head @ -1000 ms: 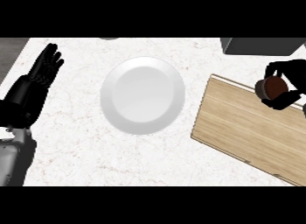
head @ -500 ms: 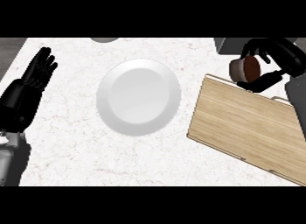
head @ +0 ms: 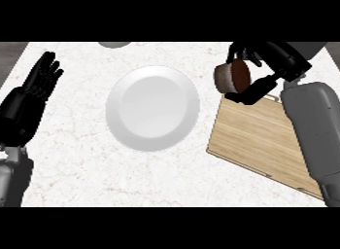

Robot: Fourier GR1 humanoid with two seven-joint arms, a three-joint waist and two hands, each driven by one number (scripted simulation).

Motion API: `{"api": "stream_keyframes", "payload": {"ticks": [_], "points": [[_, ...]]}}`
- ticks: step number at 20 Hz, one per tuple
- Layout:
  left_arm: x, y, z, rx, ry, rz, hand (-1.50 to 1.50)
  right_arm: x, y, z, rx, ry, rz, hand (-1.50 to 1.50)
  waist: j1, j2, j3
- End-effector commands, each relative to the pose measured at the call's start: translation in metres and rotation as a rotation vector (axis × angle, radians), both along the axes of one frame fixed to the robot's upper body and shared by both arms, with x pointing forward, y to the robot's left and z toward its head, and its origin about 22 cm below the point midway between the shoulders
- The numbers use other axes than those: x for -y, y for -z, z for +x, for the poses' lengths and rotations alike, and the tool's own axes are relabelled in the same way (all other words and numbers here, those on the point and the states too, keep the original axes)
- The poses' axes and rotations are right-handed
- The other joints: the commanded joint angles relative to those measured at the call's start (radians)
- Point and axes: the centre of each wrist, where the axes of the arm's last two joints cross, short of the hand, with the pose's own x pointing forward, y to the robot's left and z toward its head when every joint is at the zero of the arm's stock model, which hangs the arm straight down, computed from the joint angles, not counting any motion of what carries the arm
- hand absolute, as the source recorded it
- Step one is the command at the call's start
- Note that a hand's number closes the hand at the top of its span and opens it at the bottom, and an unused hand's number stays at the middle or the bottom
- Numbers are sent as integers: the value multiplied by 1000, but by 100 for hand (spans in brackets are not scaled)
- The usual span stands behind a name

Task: Pick the cupcake from the tray and place it in the plate

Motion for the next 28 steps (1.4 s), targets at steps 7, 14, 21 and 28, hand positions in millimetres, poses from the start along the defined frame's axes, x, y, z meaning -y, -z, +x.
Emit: {"api": "stream_keyframes", "payload": {"ticks": [7, 14, 21, 28], "points": [[16, 12, 0, 9, 32, 1, 0, -131, -5, -6, -101, -55, 53, 150, 19, 7, 0], [18, 8, 1, 15, 27, 16, 0, -171, 2, 1, -128, -8, -21, 150, 26, 8, 0], [18, -11, 18, 32, 69, 8, 0, -186, 50, 5, -103, 23, -115, 150, 60, 17, 0], [38, -7, 13, 26, 105, 1, 0, -182, 83, -4, -238, 119, -25, -150, 101, 23, 1]]}}
